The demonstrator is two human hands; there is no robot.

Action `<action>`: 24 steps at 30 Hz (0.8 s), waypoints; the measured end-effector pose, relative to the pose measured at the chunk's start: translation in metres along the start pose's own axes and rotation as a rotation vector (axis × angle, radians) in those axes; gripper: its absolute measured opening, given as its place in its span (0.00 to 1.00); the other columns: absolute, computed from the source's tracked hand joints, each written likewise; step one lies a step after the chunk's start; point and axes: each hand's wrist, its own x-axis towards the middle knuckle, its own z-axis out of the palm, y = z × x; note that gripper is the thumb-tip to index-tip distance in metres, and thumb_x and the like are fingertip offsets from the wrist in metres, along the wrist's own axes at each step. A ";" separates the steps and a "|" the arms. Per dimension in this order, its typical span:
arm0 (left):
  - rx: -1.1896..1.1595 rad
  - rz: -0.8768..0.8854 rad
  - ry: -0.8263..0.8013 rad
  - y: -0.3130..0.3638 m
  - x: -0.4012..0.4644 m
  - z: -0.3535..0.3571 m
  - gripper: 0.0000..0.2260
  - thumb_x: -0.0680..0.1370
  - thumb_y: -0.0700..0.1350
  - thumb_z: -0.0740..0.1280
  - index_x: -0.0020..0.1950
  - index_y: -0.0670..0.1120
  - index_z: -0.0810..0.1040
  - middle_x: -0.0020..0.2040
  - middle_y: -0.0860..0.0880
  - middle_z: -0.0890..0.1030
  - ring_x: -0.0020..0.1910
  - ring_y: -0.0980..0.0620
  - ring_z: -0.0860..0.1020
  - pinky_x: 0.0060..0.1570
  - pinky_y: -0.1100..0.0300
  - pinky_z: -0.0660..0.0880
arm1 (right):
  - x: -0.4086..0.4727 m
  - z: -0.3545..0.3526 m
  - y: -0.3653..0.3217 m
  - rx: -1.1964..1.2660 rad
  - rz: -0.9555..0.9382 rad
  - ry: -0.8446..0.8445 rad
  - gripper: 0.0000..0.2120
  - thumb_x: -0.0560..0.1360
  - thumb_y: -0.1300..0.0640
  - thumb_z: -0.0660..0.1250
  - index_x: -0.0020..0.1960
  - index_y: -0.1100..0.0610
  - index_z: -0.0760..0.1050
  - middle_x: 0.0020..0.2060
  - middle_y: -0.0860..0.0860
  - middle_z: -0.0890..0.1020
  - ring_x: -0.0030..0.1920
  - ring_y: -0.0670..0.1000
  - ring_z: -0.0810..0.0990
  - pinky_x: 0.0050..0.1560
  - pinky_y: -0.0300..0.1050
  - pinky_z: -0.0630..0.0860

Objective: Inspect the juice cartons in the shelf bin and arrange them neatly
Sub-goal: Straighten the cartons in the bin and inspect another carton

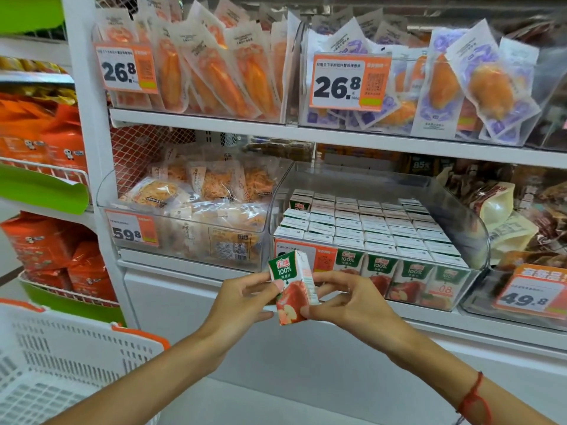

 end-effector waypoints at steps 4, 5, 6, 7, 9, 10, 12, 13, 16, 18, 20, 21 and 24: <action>-0.028 -0.049 -0.064 -0.002 0.001 0.003 0.14 0.72 0.56 0.72 0.55 0.54 0.83 0.46 0.54 0.87 0.47 0.58 0.84 0.45 0.63 0.82 | -0.006 0.006 -0.001 -0.189 -0.094 0.061 0.25 0.61 0.48 0.81 0.54 0.44 0.76 0.42 0.43 0.79 0.37 0.41 0.81 0.39 0.39 0.80; -0.031 -0.063 -0.070 -0.002 0.002 0.003 0.15 0.70 0.56 0.73 0.54 0.53 0.83 0.46 0.54 0.87 0.47 0.57 0.85 0.43 0.63 0.82 | -0.008 0.008 -0.001 -0.227 -0.114 0.049 0.26 0.60 0.46 0.81 0.54 0.44 0.75 0.42 0.43 0.79 0.37 0.42 0.81 0.39 0.40 0.80; -0.033 -0.069 -0.073 -0.001 0.002 0.003 0.16 0.69 0.56 0.74 0.53 0.53 0.82 0.45 0.54 0.87 0.46 0.57 0.85 0.42 0.63 0.82 | -0.009 0.010 0.000 -0.250 -0.129 0.031 0.27 0.60 0.45 0.81 0.54 0.45 0.74 0.43 0.43 0.78 0.38 0.43 0.80 0.39 0.40 0.80; -0.033 -0.071 -0.074 -0.001 0.002 0.002 0.16 0.68 0.56 0.74 0.53 0.53 0.82 0.45 0.54 0.87 0.45 0.57 0.85 0.40 0.64 0.81 | -0.009 0.010 0.000 -0.229 -0.133 0.006 0.25 0.61 0.45 0.81 0.53 0.46 0.74 0.43 0.44 0.78 0.38 0.44 0.80 0.40 0.40 0.79; -0.038 -0.062 -0.071 0.001 0.002 0.000 0.19 0.65 0.57 0.75 0.53 0.52 0.83 0.46 0.53 0.87 0.46 0.56 0.85 0.40 0.64 0.81 | -0.006 0.006 -0.001 -0.065 -0.095 -0.047 0.16 0.68 0.50 0.77 0.52 0.49 0.76 0.44 0.46 0.80 0.40 0.44 0.82 0.45 0.41 0.81; -0.040 -0.059 -0.066 0.003 0.002 -0.002 0.20 0.64 0.57 0.75 0.54 0.51 0.83 0.47 0.52 0.87 0.46 0.56 0.85 0.40 0.65 0.81 | -0.004 0.003 -0.002 0.026 -0.062 -0.073 0.11 0.72 0.52 0.74 0.52 0.52 0.77 0.45 0.48 0.81 0.42 0.46 0.83 0.49 0.43 0.82; -0.048 -0.061 -0.071 0.005 0.003 -0.003 0.20 0.67 0.55 0.75 0.56 0.50 0.83 0.49 0.51 0.86 0.48 0.55 0.85 0.42 0.64 0.81 | -0.003 -0.005 -0.002 0.107 -0.022 -0.116 0.08 0.76 0.53 0.68 0.54 0.54 0.79 0.47 0.49 0.84 0.47 0.47 0.84 0.55 0.48 0.81; -0.053 -0.064 -0.084 0.007 0.003 -0.003 0.18 0.70 0.53 0.74 0.58 0.48 0.82 0.50 0.51 0.86 0.48 0.54 0.85 0.43 0.63 0.81 | -0.002 -0.008 -0.002 0.117 -0.016 -0.136 0.09 0.77 0.53 0.67 0.55 0.54 0.79 0.49 0.49 0.84 0.49 0.47 0.84 0.57 0.49 0.80; -0.073 -0.046 -0.108 0.008 0.002 0.001 0.17 0.75 0.49 0.71 0.62 0.46 0.79 0.51 0.50 0.86 0.49 0.54 0.85 0.44 0.63 0.81 | -0.001 -0.010 0.000 0.178 0.024 -0.213 0.15 0.78 0.52 0.66 0.63 0.52 0.74 0.54 0.49 0.84 0.54 0.47 0.83 0.62 0.50 0.78; -0.095 -0.006 -0.106 0.008 0.001 0.003 0.20 0.72 0.52 0.72 0.63 0.47 0.79 0.53 0.49 0.85 0.49 0.54 0.85 0.45 0.64 0.81 | -0.001 -0.012 0.000 0.216 0.040 -0.323 0.20 0.77 0.52 0.67 0.68 0.50 0.70 0.58 0.47 0.82 0.59 0.47 0.81 0.64 0.50 0.76; -0.115 0.049 -0.095 0.009 0.000 0.005 0.25 0.68 0.55 0.72 0.63 0.49 0.79 0.55 0.49 0.84 0.49 0.55 0.84 0.45 0.66 0.80 | -0.002 -0.015 0.000 0.200 0.013 -0.403 0.24 0.76 0.52 0.69 0.70 0.48 0.68 0.60 0.46 0.81 0.62 0.46 0.79 0.65 0.47 0.75; -0.120 0.076 -0.096 0.009 -0.001 0.006 0.25 0.67 0.56 0.71 0.62 0.50 0.79 0.55 0.50 0.84 0.49 0.56 0.84 0.44 0.67 0.79 | -0.003 -0.015 0.000 0.194 -0.007 -0.410 0.25 0.76 0.53 0.70 0.71 0.47 0.68 0.61 0.46 0.81 0.62 0.46 0.79 0.65 0.45 0.75; -0.094 0.158 -0.114 0.008 -0.003 0.007 0.19 0.69 0.56 0.70 0.59 0.56 0.79 0.54 0.56 0.85 0.51 0.59 0.83 0.45 0.67 0.79 | -0.002 -0.014 0.001 0.187 -0.034 -0.306 0.24 0.75 0.56 0.72 0.68 0.46 0.70 0.58 0.45 0.82 0.58 0.45 0.81 0.59 0.39 0.77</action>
